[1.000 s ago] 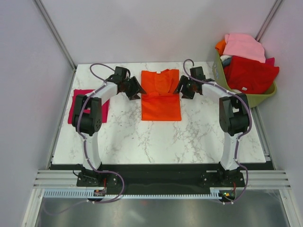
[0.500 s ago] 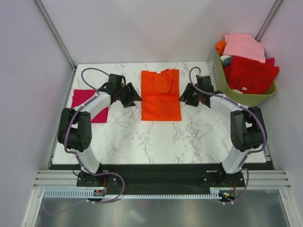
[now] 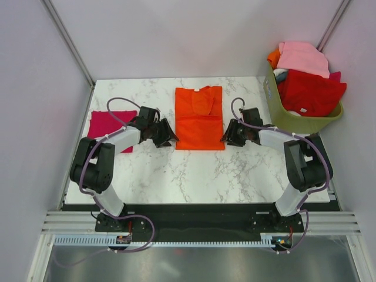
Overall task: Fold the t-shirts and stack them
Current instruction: Fold the tshirt
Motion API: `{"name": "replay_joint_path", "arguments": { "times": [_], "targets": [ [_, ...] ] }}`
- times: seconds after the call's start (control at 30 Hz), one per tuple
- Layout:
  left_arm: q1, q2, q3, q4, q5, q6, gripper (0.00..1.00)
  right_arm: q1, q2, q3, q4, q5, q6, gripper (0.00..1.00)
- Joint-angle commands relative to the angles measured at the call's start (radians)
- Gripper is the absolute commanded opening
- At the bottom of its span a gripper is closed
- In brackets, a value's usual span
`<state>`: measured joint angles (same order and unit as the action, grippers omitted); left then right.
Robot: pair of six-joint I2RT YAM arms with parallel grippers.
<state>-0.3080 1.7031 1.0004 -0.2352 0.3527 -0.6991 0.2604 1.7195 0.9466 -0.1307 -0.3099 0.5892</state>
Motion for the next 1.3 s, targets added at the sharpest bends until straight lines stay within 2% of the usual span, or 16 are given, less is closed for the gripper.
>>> {"name": "replay_joint_path", "arguments": {
  "times": [0.0,0.3,0.47,0.63,0.67,0.7,0.73,0.8,0.83,1.03,1.27],
  "targets": [
    [-0.003,0.029,0.007,0.059,0.034,0.015,0.54,0.008,0.006,-0.017,0.042,-0.011,-0.022,0.5],
    [-0.022,0.087,0.026,0.076,0.046,0.009,0.39,0.013,0.043,-0.015,0.06,-0.015,-0.022,0.42],
    [-0.023,0.095,0.017,0.08,0.046,0.01,0.38,0.016,0.022,-0.037,0.06,-0.018,-0.019,0.39],
    [-0.025,0.096,0.011,0.085,0.052,0.015,0.31,0.02,0.041,-0.04,0.072,-0.047,-0.014,0.29],
    [-0.023,0.095,0.006,0.086,0.054,0.015,0.29,0.02,0.045,-0.042,0.075,-0.052,-0.015,0.26],
    [-0.023,0.093,0.003,0.089,0.054,0.016,0.19,0.02,0.051,-0.04,0.077,-0.054,-0.014,0.21],
    [-0.023,0.092,0.001,0.088,0.052,0.016,0.13,0.02,0.052,-0.04,0.072,-0.055,-0.015,0.11],
    [-0.022,0.084,0.0,0.085,0.055,0.021,0.02,0.02,0.049,-0.042,0.069,-0.049,-0.014,0.03],
    [-0.02,0.081,-0.003,0.083,0.052,0.023,0.02,0.02,0.045,-0.045,0.066,-0.041,-0.012,0.0],
    [-0.019,0.047,-0.017,0.042,0.011,0.046,0.02,0.019,0.011,-0.068,0.043,-0.009,-0.014,0.0],
    [-0.02,0.012,-0.123,0.062,-0.003,0.055,0.02,0.022,-0.011,-0.14,0.074,-0.034,-0.009,0.0]
  ]
}}
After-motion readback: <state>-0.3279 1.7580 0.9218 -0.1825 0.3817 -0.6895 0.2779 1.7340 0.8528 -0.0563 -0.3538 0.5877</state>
